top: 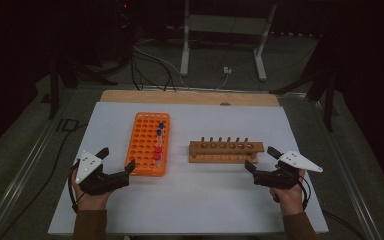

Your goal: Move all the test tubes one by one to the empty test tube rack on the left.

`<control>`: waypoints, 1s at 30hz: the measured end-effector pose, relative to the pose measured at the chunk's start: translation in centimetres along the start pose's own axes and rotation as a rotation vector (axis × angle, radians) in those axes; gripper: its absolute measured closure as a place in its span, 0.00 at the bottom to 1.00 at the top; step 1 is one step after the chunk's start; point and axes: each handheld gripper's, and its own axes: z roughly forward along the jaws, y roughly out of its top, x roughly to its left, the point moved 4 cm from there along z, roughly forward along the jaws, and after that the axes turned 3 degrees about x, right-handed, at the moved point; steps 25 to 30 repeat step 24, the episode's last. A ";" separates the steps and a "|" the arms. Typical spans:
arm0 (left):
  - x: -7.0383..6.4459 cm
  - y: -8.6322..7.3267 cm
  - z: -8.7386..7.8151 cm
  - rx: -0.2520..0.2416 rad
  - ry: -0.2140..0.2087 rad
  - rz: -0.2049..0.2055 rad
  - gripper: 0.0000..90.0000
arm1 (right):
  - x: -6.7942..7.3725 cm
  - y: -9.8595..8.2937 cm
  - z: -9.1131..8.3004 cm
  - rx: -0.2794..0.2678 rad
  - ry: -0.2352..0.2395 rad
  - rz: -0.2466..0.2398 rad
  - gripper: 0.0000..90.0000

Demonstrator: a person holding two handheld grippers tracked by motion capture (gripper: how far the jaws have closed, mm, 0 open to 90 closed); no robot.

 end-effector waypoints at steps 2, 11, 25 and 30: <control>0.2 0.0 -0.2 -0.009 0.008 -0.001 0.02 | -0.3 -0.1 -0.3 -0.009 -0.002 0.007 0.00; 1.0 -0.6 -0.7 -0.029 0.038 0.000 0.01 | -0.8 -0.3 -0.9 -0.032 -0.007 0.022 0.00; 1.8 -1.4 -0.6 -0.036 0.068 -0.035 0.01 | -0.7 -1.0 0.0 0.011 -0.024 0.004 0.00; 1.8 -1.4 -0.6 -0.036 0.068 -0.035 0.01 | -0.7 -1.0 0.0 0.011 -0.024 0.004 0.00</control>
